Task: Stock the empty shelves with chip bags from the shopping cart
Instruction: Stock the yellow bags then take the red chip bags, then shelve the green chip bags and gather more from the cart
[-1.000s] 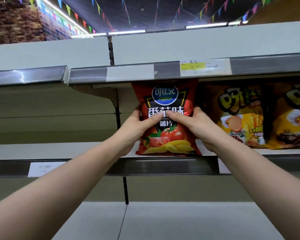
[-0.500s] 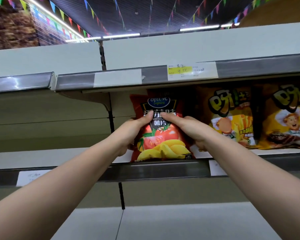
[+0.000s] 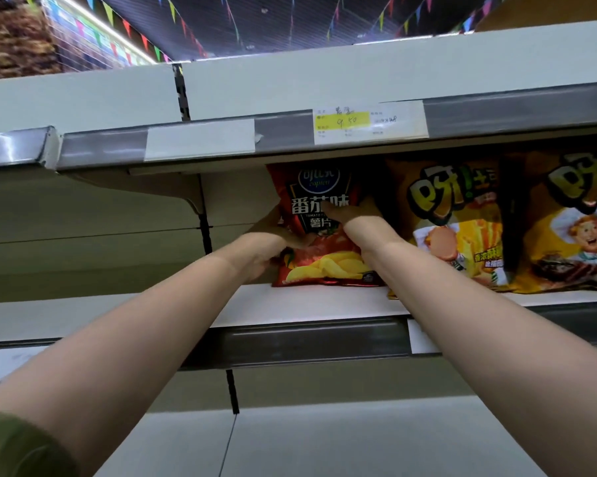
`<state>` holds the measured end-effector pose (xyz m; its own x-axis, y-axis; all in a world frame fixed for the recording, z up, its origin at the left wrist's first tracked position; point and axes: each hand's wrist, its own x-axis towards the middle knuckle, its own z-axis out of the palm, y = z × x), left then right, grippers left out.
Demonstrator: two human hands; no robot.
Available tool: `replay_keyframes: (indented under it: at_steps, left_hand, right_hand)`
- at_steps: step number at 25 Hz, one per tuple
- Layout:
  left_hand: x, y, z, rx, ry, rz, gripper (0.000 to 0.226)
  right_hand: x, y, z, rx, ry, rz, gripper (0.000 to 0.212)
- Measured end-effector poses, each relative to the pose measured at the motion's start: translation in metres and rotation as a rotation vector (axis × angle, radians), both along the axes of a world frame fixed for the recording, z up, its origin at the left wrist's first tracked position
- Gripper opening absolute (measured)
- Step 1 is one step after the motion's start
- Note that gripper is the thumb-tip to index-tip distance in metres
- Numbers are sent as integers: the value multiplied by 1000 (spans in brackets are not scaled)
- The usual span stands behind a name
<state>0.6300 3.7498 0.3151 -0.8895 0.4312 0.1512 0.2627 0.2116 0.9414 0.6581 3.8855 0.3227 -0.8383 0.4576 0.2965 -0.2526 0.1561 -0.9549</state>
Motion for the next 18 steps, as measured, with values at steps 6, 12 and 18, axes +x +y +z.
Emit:
replay_keyframes:
  at_steps: [6, 12, 18]
  left_hand:
    - [-7, 15, -10, 117, 42, 1, 75]
    - [14, 3, -15, 118, 55, 170, 87]
    - [59, -32, -39, 61, 332, 390, 86]
  right_hand:
    - [-4, 5, -1, 63, -67, -10, 76]
    - [39, -17, -3, 612, 51, -327, 43]
    - [60, -74, -17, 422, 323, -43, 44]
